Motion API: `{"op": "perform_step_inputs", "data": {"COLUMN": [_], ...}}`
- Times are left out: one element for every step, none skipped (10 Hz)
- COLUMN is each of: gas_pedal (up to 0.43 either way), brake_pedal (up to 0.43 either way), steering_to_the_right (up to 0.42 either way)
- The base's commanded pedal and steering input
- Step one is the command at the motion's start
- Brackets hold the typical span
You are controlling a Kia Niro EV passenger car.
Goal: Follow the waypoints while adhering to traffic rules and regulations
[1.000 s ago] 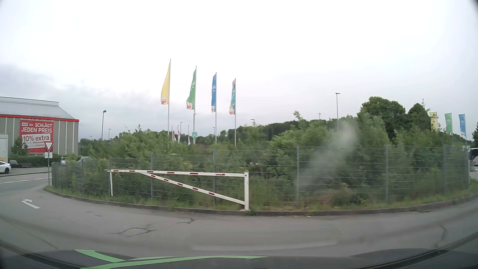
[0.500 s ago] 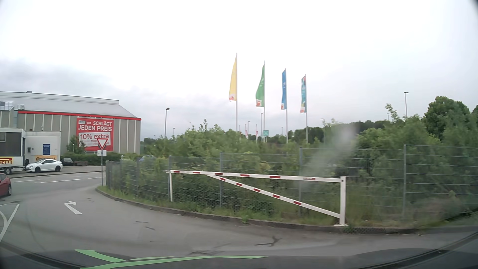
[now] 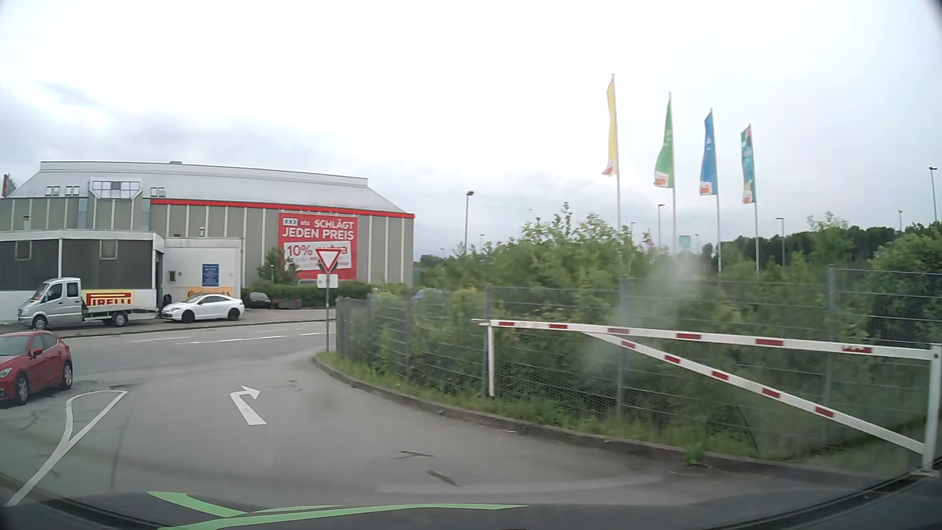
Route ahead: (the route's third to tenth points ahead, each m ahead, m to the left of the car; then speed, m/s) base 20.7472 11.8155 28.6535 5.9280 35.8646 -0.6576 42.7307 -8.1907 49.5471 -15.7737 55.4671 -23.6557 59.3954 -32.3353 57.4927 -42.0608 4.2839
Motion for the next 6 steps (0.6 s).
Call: {"op": "perform_step_inputs", "data": {"gas_pedal": [0.028,0.028,0.000,0.000,0.000,0.000], "brake_pedal": [0.000,0.000,0.000,0.000,0.000,0.000], "steering_to_the_right": [-0.434,-0.412,-0.378,-0.343,-0.297,-0.263]}}
